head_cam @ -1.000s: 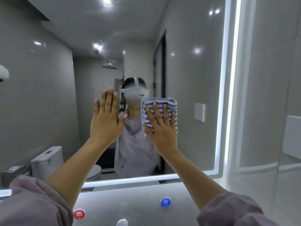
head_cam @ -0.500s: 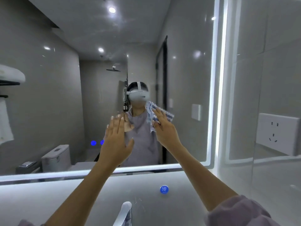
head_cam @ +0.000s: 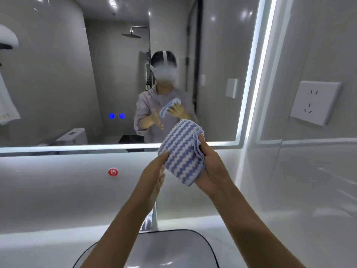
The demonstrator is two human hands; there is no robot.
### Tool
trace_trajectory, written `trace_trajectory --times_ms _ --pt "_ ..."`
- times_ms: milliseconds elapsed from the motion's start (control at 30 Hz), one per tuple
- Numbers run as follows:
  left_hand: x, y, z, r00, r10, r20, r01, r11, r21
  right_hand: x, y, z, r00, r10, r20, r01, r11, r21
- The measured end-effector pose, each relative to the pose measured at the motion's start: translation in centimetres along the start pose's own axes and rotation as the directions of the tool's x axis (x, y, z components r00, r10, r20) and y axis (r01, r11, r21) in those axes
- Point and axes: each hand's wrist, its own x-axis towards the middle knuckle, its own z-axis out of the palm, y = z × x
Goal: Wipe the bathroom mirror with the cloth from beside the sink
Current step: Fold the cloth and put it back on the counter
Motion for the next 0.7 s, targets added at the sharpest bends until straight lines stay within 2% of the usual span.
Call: trace_trajectory --times_ms 67,167,267,400,500,600,700 --pt "-1.0 -0.8 0.1 0.998 -0.064 0.01 0.065 0.99 -0.126 -1.1 1.1 -0.4 0.999 0.034 -0.003 -0.034 0.995 0.098" --pt "-2.3 -1.7 0.4 0.991 -0.13 0.036 0.135 0.958 -0.253 -1.6 2.5 -0.7 0.997 0.031 -0.076 -0.02 0.989 0.146" --pt "-3.6 -3.3 0.3 0.993 -0.111 -0.031 0.097 0.948 -0.304 -2.0 4.4 -1.9 0.989 -0.029 -0.146 0.046 0.992 0.116" --pt "-5.3 -4.8 -0.2 0.981 -0.041 -0.188 -0.001 0.976 -0.22 -3.0 6.5 -4.4 0.969 -0.024 -0.247 0.008 0.998 -0.066" --pt "-6.0 -4.9 -0.8 0.977 -0.013 -0.214 -0.017 0.99 -0.137 -4.0 6.6 -5.3 0.97 -0.028 -0.241 -0.009 0.989 -0.148" --pt "-6.6 -4.6 -1.7 0.98 0.006 -0.2 -0.023 0.997 -0.079 -5.1 6.6 -6.3 0.962 -0.078 -0.261 -0.009 0.949 -0.314" --pt "-7.0 -4.1 -2.9 0.988 -0.008 -0.153 0.001 0.999 -0.045 -5.7 6.5 -6.5 0.962 -0.011 -0.271 -0.102 0.912 -0.398"
